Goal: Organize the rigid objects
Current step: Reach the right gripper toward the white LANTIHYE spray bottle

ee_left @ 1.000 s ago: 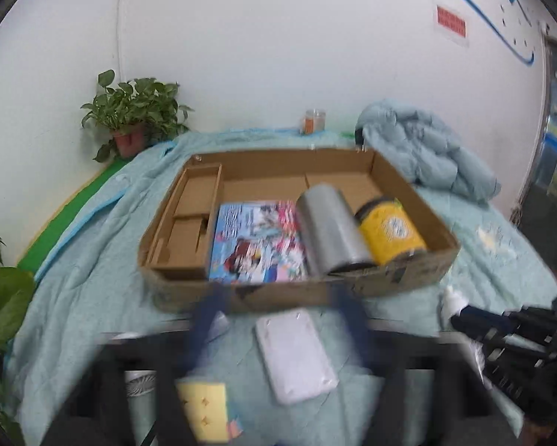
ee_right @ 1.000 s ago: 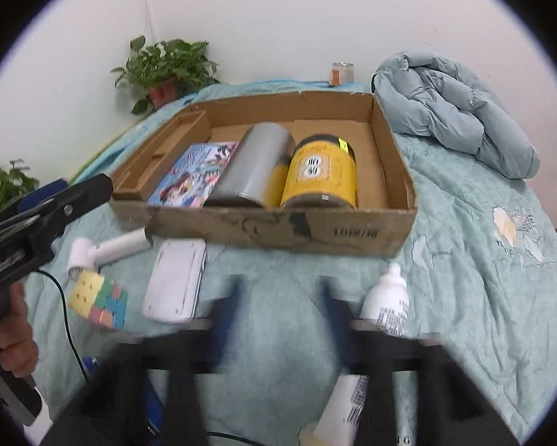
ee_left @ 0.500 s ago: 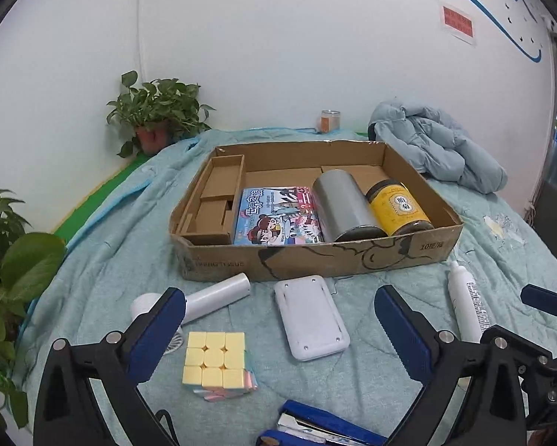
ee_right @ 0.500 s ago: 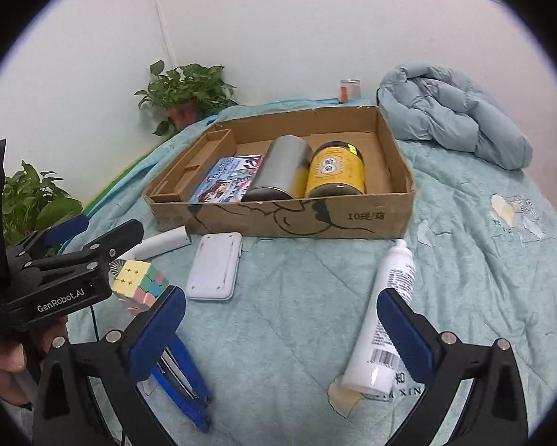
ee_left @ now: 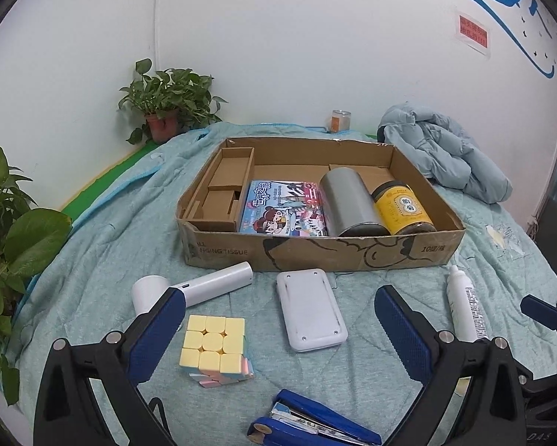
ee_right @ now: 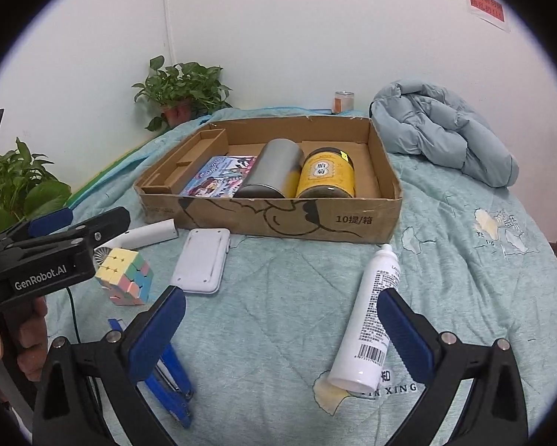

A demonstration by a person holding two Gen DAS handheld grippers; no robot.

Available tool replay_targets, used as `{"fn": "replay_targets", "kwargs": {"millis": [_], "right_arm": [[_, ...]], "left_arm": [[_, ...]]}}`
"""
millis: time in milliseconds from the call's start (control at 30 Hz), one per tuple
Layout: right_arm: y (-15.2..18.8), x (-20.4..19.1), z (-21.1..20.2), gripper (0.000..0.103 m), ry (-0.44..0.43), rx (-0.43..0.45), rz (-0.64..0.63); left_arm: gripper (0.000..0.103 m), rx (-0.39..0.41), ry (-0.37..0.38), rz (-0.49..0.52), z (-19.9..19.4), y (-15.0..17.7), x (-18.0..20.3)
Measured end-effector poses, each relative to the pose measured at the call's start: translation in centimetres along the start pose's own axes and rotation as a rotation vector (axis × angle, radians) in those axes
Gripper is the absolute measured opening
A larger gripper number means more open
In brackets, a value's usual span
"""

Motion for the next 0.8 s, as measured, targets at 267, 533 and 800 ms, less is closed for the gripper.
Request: {"fn": "replay_targets", "kwargs": {"millis": [267,533,800], "right_arm": [[0.1,0.2,0.4,0.103,0.021,0.022,-0.032],[0.6,3.4,0.6,0.103,-0.022,0.037,0.059],[3.9,8.2,2.5,0.085,-0.020,-0.097,0.205]], "left_arm": [[0.103,-0.018,-0.010,0.019,1.3,-0.1,0.8],[0.103,-0.114,0.086,0.057,3.6,0.3,3.6],[0.103,-0.201,0.234,0.157,5.4,1.4,8.8]]}}
Point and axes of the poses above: each gripper's, at about its wrist camera, not at the fingertips, and z roughly the way its jaws point, x to its right, y to its underside, the point moved 3 cm from there along z, roughly the way its jaws point, and after that the axes turned 10 degrees about -y, right-handed, at the moved point
